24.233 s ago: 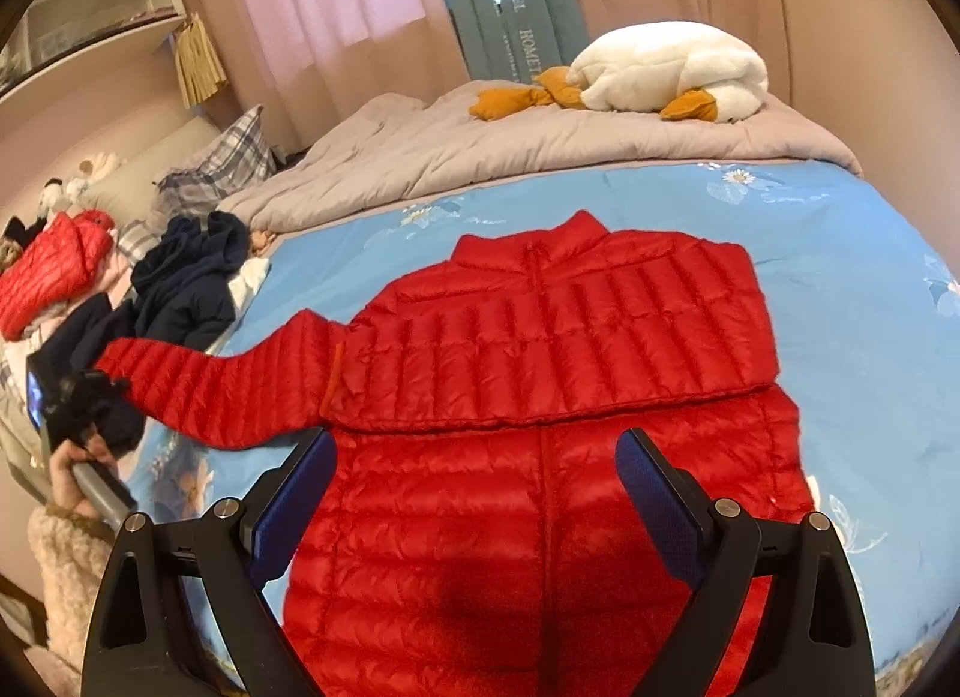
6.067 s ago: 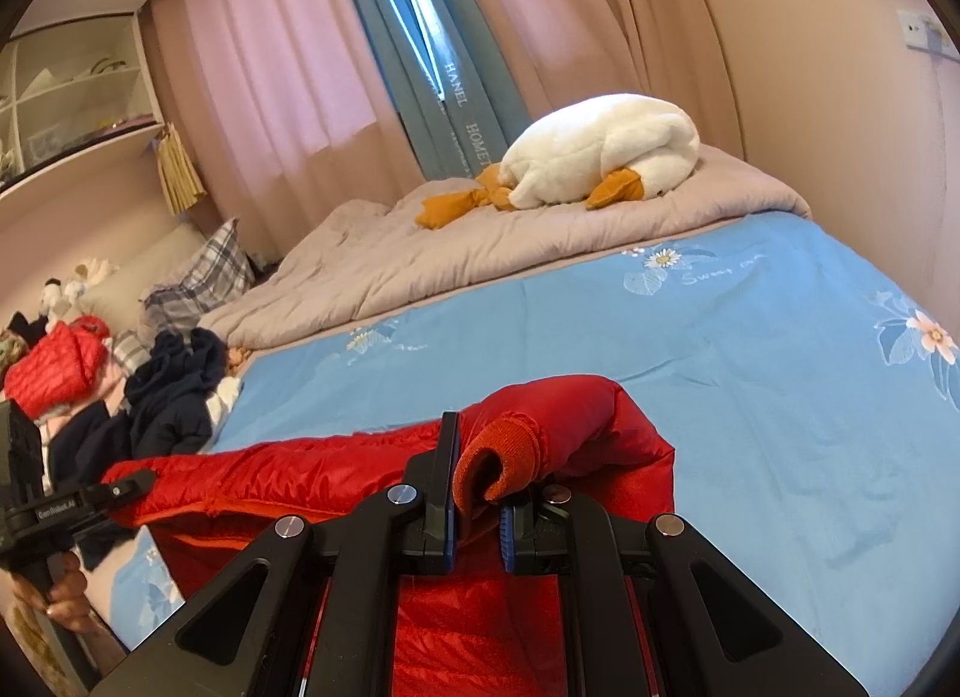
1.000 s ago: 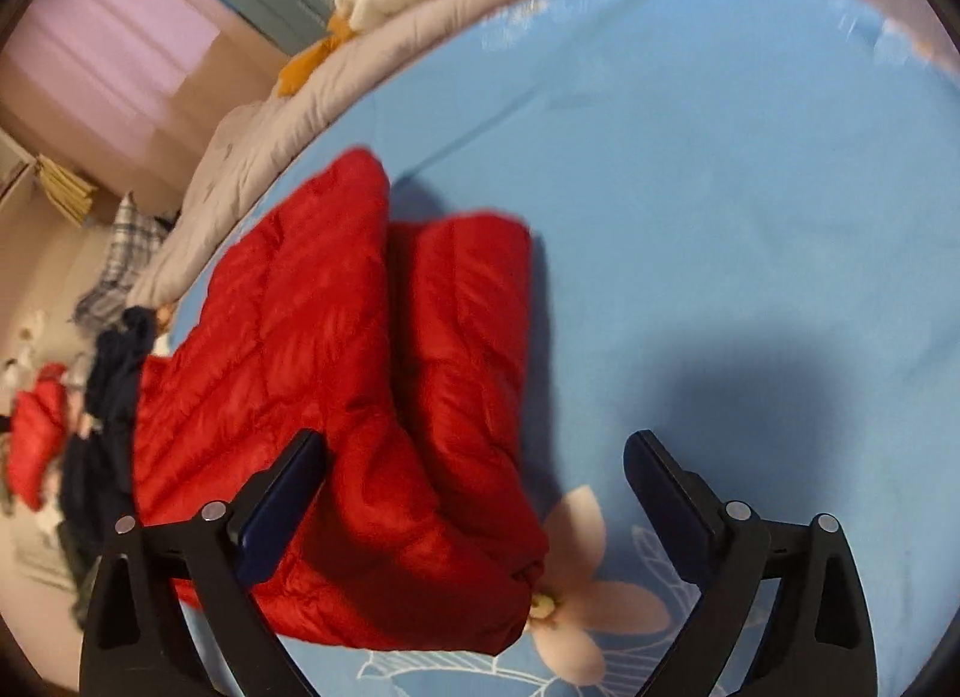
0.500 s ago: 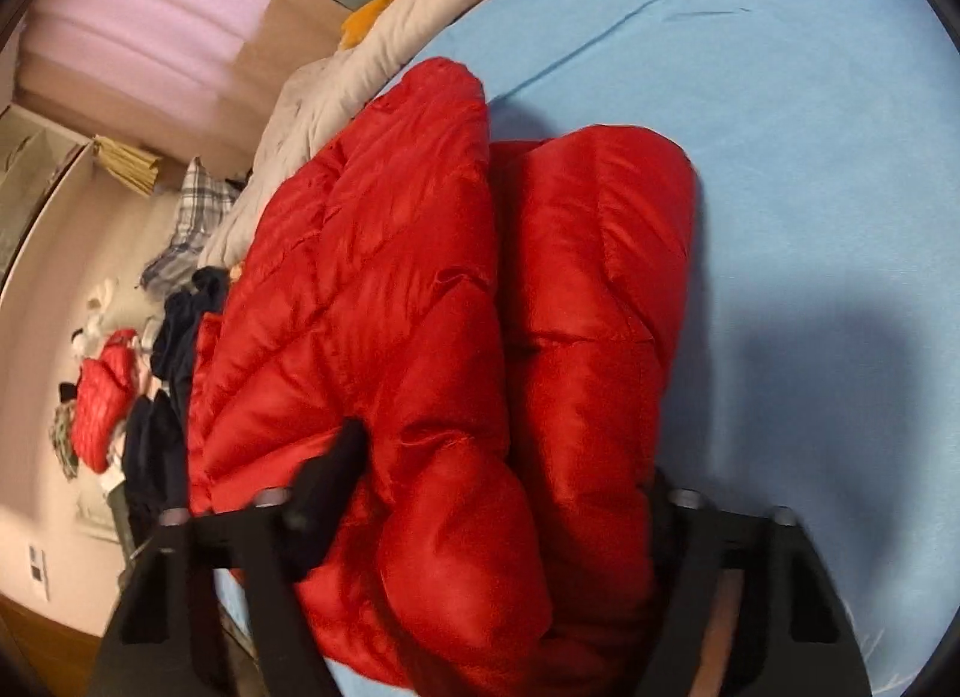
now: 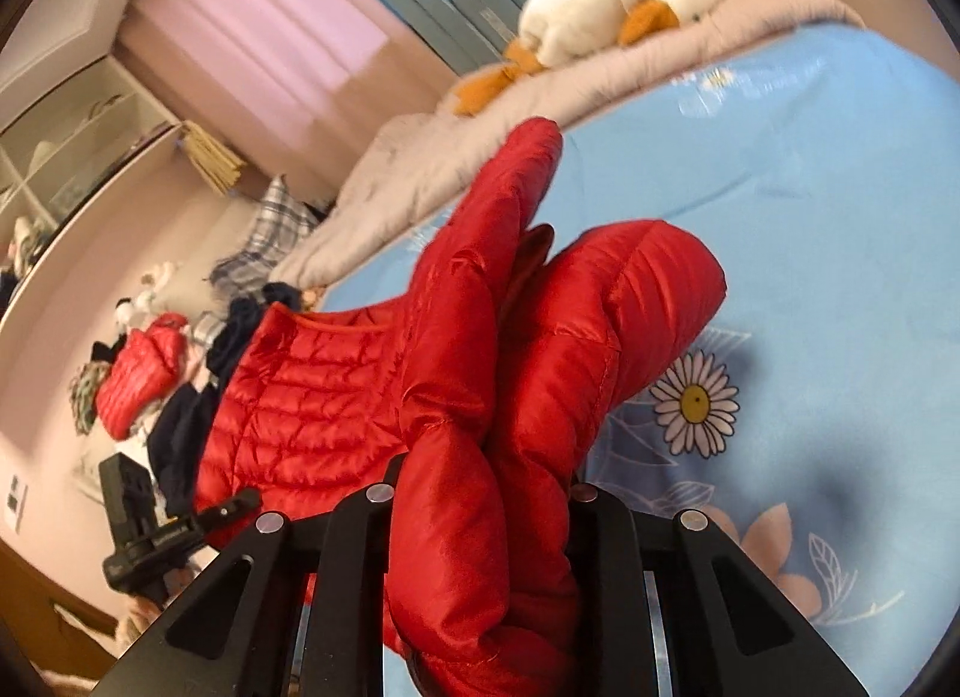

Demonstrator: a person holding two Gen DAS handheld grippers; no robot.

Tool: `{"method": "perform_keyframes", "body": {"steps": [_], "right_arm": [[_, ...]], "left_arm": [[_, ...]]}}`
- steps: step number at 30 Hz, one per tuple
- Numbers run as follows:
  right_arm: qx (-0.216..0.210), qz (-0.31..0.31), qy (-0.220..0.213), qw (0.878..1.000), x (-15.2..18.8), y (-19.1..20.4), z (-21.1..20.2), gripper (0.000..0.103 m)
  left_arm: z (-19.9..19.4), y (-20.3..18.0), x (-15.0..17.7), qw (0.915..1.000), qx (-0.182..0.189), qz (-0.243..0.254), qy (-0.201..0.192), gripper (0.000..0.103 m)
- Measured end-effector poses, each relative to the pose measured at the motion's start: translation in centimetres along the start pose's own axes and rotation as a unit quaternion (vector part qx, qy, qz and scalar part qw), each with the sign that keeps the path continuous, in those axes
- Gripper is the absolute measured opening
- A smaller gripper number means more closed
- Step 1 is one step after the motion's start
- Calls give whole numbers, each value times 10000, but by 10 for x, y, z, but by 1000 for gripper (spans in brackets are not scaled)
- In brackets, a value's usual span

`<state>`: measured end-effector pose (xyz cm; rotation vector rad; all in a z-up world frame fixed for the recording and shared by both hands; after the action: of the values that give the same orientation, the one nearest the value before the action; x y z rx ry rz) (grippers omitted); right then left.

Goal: Fold large clothes

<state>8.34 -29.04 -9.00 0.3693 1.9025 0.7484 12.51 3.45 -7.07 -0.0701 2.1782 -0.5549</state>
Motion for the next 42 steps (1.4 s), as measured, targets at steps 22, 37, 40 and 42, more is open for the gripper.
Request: {"method": "perform_keyframes", "body": {"steps": [22,37,40,42], "right_arm": [[-156,-456,-388,9981,-6,8,-16,24],[-375,-569,-524,9963,-14,21,9,24],[-333,-643,-533,9959,-11,18,17,24],[-366,-671,-470,9960,-5,13,25,24]], "left_arm": [[-34,-5,-15,9983,187,185,-524,19],[-20,7,-42,9970,189,82,-751,19],[-9,13,-38,9974,102,84,-708,20],[1,21,-32,9983,49,31,-580,20]]}}
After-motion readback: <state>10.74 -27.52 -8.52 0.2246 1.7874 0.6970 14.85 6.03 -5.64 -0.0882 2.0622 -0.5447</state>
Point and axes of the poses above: each gripper's, at about its wrist camera, not at the fingertips, and z roughly the way its jaws point, y to its left, x to its underside, the point moved 4 cm from there along z, roughly the way its jaws point, and after that the axes turned 15 degrees about -y, right-handed, at the moved point
